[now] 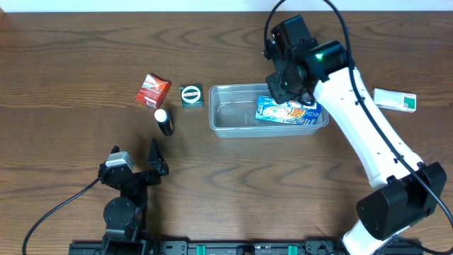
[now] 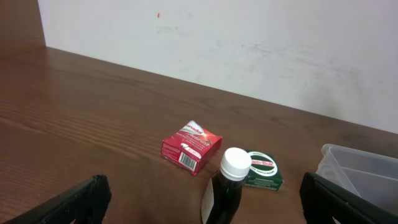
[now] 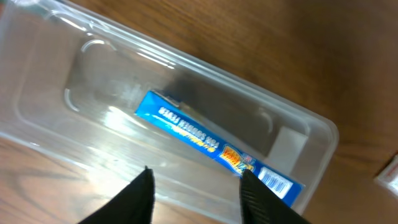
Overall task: Pack container
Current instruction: 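Push the blue box flat against the container's far side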
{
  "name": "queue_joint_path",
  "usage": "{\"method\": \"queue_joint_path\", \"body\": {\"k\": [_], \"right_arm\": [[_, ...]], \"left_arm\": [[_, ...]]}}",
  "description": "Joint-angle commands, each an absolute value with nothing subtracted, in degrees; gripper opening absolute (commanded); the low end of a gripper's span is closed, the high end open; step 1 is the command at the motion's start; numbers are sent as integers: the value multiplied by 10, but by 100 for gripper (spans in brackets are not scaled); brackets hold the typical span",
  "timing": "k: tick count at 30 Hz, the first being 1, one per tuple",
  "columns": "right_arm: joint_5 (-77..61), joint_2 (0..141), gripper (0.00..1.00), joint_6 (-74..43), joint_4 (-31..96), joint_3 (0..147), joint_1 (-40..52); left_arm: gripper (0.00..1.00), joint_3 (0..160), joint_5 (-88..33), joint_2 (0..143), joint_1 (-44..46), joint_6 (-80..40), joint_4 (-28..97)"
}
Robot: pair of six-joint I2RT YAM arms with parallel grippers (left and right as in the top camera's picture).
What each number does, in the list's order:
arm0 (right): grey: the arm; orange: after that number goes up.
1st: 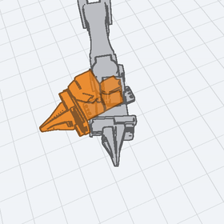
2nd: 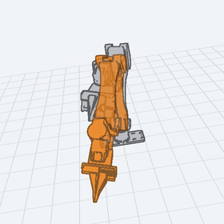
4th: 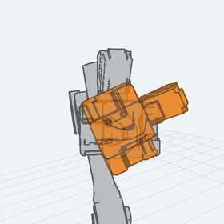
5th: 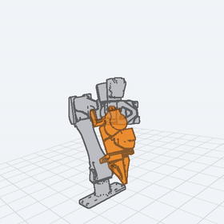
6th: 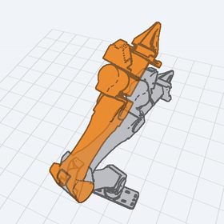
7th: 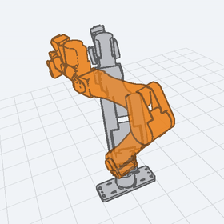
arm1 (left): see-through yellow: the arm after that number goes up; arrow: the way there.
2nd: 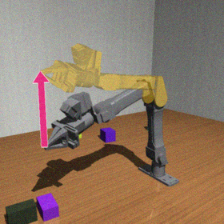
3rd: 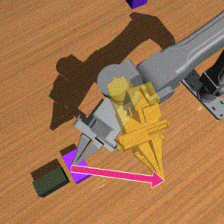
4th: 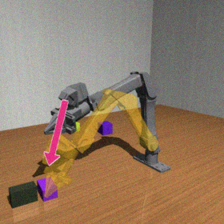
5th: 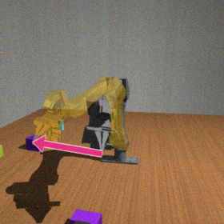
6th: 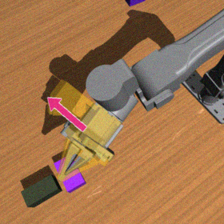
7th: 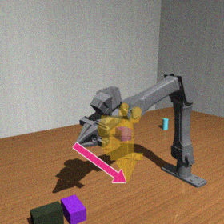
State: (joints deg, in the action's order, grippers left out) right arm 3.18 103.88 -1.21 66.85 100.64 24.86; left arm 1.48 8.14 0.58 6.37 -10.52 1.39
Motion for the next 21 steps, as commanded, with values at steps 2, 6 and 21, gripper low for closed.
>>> {"method": "queue_joint_path", "body": {"k": [2, 6, 21], "right_arm": [[14, 1051, 29, -58, 664, 969, 244], [12, 1051, 10, -64, 654, 920, 243], [18, 1051, 5, -4, 545, 876, 216]], "left_arm": [[98, 2, 95, 3, 60, -106, 34], [98, 2, 95, 3, 60, -106, 34], [98, 2, 95, 3, 60, -106, 34]]}}
